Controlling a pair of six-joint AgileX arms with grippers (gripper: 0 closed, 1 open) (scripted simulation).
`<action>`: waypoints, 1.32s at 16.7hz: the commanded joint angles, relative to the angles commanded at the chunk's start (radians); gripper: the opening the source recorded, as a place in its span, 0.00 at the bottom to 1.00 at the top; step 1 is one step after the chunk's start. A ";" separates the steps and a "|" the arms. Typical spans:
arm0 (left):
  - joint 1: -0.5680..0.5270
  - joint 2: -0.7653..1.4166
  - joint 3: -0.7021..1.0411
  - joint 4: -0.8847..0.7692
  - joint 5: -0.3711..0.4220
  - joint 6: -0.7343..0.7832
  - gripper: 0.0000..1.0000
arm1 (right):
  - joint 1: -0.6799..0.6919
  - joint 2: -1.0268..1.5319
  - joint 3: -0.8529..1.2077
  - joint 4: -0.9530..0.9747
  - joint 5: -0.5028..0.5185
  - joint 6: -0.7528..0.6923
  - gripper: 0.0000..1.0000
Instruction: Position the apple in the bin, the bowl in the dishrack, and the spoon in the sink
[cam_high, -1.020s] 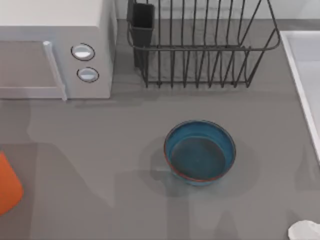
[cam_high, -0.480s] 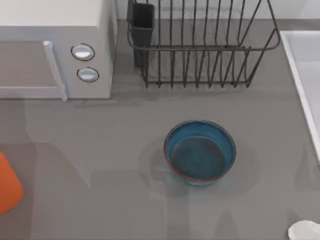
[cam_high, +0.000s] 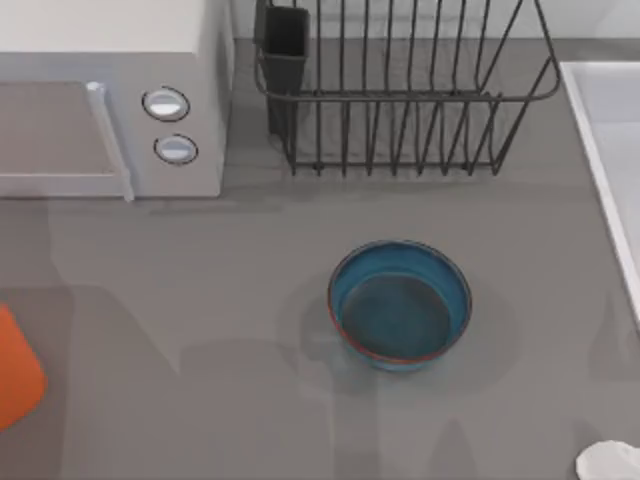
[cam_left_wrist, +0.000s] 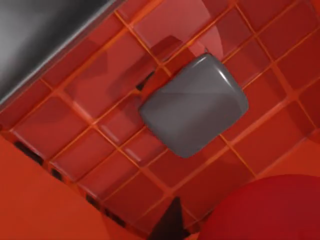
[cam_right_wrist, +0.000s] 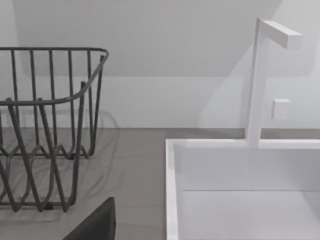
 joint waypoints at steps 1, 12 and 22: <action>0.000 0.000 0.000 0.000 0.000 0.000 0.53 | 0.000 0.000 0.000 0.000 0.000 0.000 1.00; 0.000 0.000 0.000 0.000 0.000 0.000 1.00 | 0.000 0.000 0.000 0.000 0.000 0.000 1.00; 0.015 -0.086 -0.028 0.003 0.022 -0.142 1.00 | 0.000 0.000 0.000 0.000 0.000 0.000 1.00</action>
